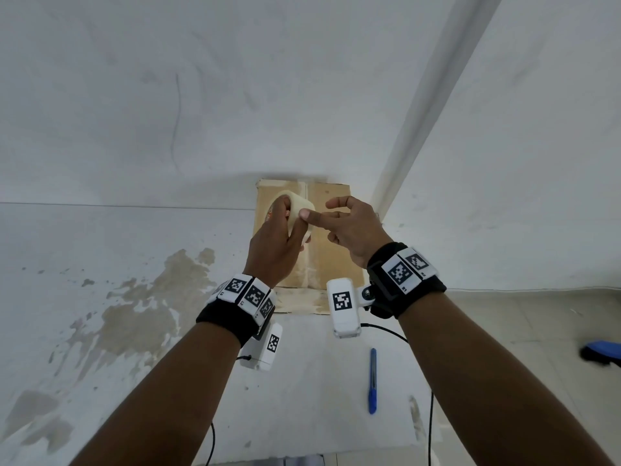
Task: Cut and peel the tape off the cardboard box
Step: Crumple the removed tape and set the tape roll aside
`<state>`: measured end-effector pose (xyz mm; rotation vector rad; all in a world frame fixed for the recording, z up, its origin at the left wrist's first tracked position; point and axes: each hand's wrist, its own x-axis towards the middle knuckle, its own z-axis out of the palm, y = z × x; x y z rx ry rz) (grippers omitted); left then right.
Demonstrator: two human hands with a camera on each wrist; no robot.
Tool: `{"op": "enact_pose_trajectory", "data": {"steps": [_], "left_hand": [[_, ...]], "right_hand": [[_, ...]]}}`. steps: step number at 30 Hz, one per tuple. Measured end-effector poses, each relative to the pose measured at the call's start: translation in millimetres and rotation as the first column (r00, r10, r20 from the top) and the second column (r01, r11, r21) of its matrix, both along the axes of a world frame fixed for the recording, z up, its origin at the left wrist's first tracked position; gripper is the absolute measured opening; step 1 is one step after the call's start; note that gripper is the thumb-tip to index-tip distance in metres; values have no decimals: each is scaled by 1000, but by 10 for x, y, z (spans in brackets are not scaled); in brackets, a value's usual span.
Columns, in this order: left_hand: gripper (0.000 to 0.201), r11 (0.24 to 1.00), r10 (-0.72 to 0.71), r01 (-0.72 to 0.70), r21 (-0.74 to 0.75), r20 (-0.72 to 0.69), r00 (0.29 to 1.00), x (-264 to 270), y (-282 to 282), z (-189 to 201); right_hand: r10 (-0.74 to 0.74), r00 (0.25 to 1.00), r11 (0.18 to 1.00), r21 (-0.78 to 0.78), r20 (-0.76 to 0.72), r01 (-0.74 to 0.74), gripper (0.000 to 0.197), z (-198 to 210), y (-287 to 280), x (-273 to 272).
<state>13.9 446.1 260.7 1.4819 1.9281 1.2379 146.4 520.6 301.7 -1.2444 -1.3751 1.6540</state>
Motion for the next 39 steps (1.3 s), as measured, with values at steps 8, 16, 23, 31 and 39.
{"op": "enact_pose_trajectory", "data": {"steps": [8,16,23,31,39], "left_hand": [[34,996,-41,27,87,163,986,-5,-43,17],[31,994,-82,62,88,248,965,19,-78,22],[22,994,-99,91,53,185,978,29,-66,29],[17,988,-155,154,31,349,924,61,-115,129],[18,975,-210,220,26,424,881,56,-172,164]], "right_hand": [[42,998,996,-84,41,-39,60,-26,-21,-16],[108,968,812,542,226,-217,20,28,-81,39],[57,953,767,598,297,-233,17,21,11,46],[115,914,682,639,388,-357,12,57,63,6],[105,880,614,665,464,-424,11,53,142,109]]}}
